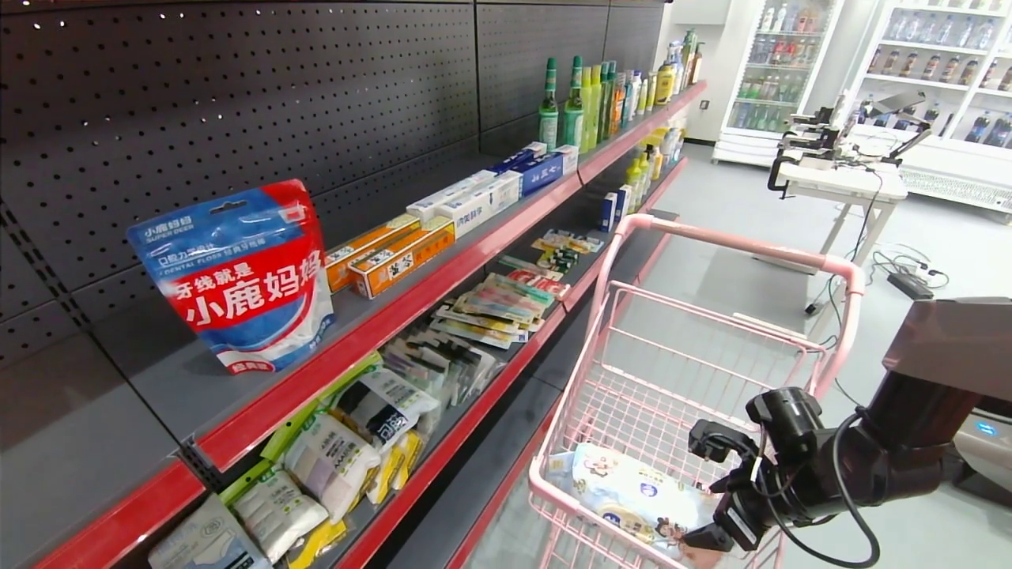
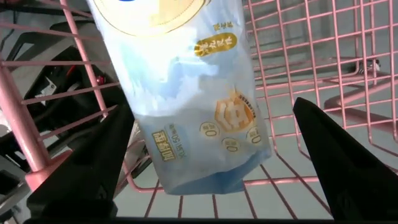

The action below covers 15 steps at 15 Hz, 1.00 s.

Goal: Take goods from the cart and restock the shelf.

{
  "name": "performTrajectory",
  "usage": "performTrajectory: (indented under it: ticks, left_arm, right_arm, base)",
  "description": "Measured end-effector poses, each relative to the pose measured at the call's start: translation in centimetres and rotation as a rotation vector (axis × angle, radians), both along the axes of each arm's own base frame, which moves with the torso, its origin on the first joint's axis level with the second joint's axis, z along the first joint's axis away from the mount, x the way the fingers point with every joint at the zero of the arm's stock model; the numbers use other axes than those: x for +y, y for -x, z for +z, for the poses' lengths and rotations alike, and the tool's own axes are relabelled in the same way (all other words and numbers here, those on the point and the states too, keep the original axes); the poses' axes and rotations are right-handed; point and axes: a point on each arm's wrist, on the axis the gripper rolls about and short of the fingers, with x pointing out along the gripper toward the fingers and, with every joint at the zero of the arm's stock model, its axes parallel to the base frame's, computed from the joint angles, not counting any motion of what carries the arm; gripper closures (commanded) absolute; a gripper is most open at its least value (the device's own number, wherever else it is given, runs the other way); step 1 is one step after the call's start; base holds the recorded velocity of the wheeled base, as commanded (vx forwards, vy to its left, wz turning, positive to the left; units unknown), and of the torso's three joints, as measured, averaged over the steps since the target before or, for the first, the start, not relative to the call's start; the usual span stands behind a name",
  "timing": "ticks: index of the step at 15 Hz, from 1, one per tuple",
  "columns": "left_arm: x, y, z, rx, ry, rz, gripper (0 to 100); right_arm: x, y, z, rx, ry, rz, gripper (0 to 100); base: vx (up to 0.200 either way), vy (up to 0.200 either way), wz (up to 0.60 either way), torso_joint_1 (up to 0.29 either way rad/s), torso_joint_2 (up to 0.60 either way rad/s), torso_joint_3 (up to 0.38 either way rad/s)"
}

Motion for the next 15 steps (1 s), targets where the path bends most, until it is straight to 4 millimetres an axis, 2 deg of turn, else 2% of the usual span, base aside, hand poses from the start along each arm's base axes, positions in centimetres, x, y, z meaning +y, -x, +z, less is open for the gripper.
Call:
performTrajectory:
  ticks: [5,11,15]
  left_arm:
    - [0.0,0.0,0.0,0.0,0.0,-0.001,0]
    - [0.0,0.0,0.0,0.0,0.0,-0.001,0]
    - [0.0,0.0,0.0,0.0,0.0,-0.001,0]
  right_arm:
    - [0.2,-0.7,-1.2,-0.037,-0.006,0.005,0]
    - [1.0,0.1,-1.6,0.008,-0.07,0.043,0]
    - [2.0,0.3,-1.8,-0.067,-0.076,0.081,0]
  base:
    - [0.0,0.0,0.0,0.0,0.0,0.0]
    - [0.0,0.0,0.0,0.0,0.0,0.0]
    - [0.0,0.0,0.0,0.0,0.0,0.0]
